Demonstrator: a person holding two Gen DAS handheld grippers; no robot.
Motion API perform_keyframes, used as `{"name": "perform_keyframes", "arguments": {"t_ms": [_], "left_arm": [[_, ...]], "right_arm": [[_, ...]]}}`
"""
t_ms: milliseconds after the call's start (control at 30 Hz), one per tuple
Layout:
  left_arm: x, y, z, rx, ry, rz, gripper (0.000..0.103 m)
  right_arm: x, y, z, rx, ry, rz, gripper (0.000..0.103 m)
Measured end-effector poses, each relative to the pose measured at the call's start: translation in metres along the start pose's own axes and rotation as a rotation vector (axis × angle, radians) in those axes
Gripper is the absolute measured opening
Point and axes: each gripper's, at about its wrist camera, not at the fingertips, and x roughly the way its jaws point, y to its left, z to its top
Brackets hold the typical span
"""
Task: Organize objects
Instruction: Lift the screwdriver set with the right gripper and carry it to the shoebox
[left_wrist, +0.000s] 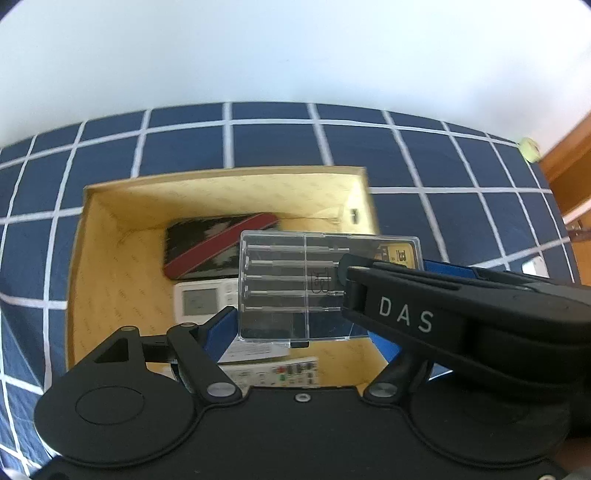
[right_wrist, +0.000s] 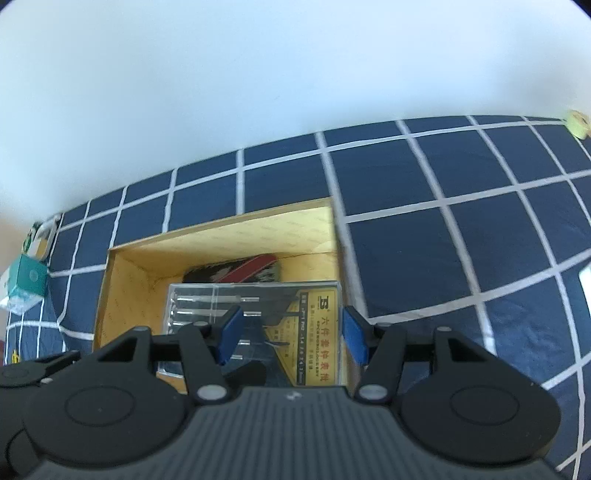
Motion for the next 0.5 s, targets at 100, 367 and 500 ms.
{"name": "perform_keyframes", "arguments": {"t_ms": [100,367,500], "left_arm": [[0.003,0.018,0.001,-0.025,0.007,0.006,0.075],[0.029,0.057,0.018,-0.066,0.036,0.007,0.075],[0.047,0.072,0.029,-0.079,0.065,0.001,0.075]], "right_arm": [[0.012,0.016,0.003,-0.023,0.019,0.008,0.057],[0.052,0.046,0.017,-0.066,0.066,0.014,0.057],[0.076,0.051,0.022,-0.067,0.097,0.007,0.057]]}}
